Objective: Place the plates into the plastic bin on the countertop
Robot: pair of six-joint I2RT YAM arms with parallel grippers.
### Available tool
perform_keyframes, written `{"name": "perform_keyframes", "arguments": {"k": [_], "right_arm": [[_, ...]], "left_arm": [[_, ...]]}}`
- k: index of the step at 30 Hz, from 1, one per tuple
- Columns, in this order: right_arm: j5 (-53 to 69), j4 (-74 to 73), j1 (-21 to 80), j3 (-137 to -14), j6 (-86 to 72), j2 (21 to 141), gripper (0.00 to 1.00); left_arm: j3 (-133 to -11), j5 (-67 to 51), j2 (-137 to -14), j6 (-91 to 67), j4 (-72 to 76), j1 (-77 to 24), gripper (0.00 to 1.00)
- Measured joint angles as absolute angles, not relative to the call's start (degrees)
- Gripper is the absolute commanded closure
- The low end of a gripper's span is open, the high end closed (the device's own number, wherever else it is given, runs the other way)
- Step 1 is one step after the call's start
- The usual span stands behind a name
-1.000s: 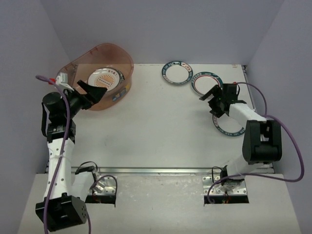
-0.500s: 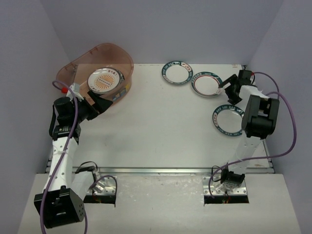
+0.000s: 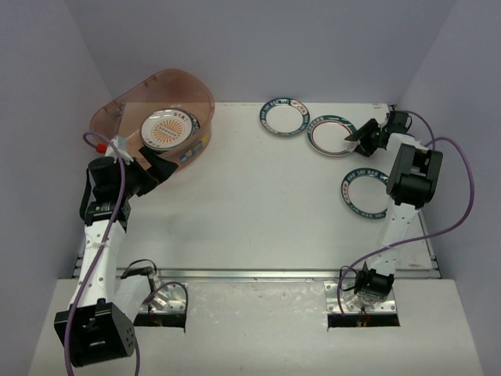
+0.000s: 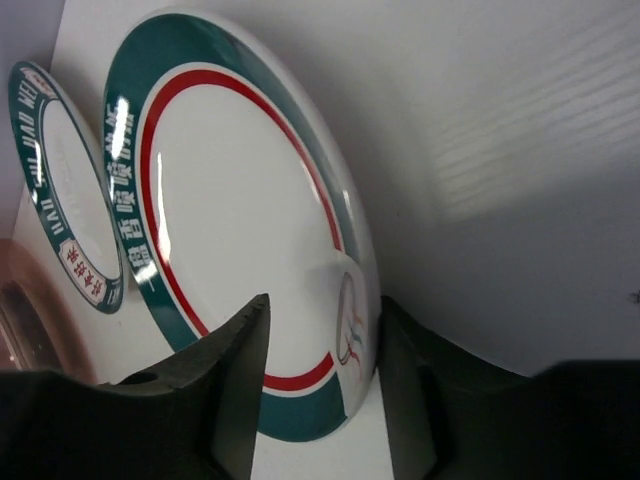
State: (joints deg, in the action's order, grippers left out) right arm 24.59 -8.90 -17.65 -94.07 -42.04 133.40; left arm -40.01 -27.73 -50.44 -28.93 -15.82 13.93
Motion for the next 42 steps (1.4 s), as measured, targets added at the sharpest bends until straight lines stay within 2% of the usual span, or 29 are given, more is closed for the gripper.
{"name": "perform_keyframes", "arguments": {"k": [5, 11, 18, 24, 28, 31, 36, 38, 39, 40, 41, 42], "right_arm": [[27.1, -8.6, -18.1, -93.2, -42.2, 134.4, 1.00], [28.3, -4.2, -18.9, -86.5, -46.1, 131.5, 1.00], [26.4, 2.8, -18.8, -68.9, -50.2, 116.9, 1.00], [27.8, 5.9, -16.3, -59.7, -50.7, 105.3, 1.00], [29.5, 7.0, -10.4, -55.2, -48.1, 97.7, 1.00], [31.1, 4.6, -2.2, -53.1, -43.8, 91.5, 1.00], [39.1, 1.7, 11.2, -52.9, -38.5, 84.8, 1.00], [42.3, 0.7, 13.7, -53.0, -37.4, 83.0, 1.00], [43.5, 0.2, 14.4, -53.0, -37.0, 82.3, 1.00], [44.4, -0.5, 14.8, -53.2, -36.6, 81.9, 1.00], [45.2, -1.0, 15.1, -53.3, -36.3, 81.5, 1.00], [46.0, -1.3, 15.4, -53.4, -36.1, 81.4, 1.00]], "left_arm": [[-40.0, -27.1, -51.3, -28.9, -17.0, 13.9, 0.00], [-40.0, -29.1, -52.9, -28.4, -17.9, 13.9, 0.00], [-40.0, -30.7, -52.6, -28.3, -17.6, 12.1, 0.00], [-40.0, -32.5, -52.4, -29.6, -15.2, 7.2, 0.00], [-40.1, -32.6, -52.6, -32.0, -11.0, -0.4, 0.00], [-41.4, -32.7, -54.9, -32.9, -7.9, -6.2, 0.00], [-42.9, -32.3, -61.1, -33.2, -4.9, -9.8, 0.02], [-42.7, -32.1, -62.8, -33.1, -4.9, -10.2, 0.08], [-42.5, -32.0, -63.4, -33.0, -5.0, -10.3, 0.19], [-42.4, -32.0, -63.8, -32.9, -5.1, -10.4, 0.24], [-42.3, -32.1, -64.1, -32.7, -5.2, -10.7, 0.37], [-42.3, -32.1, -64.2, -32.5, -5.4, -11.0, 0.64]]}}
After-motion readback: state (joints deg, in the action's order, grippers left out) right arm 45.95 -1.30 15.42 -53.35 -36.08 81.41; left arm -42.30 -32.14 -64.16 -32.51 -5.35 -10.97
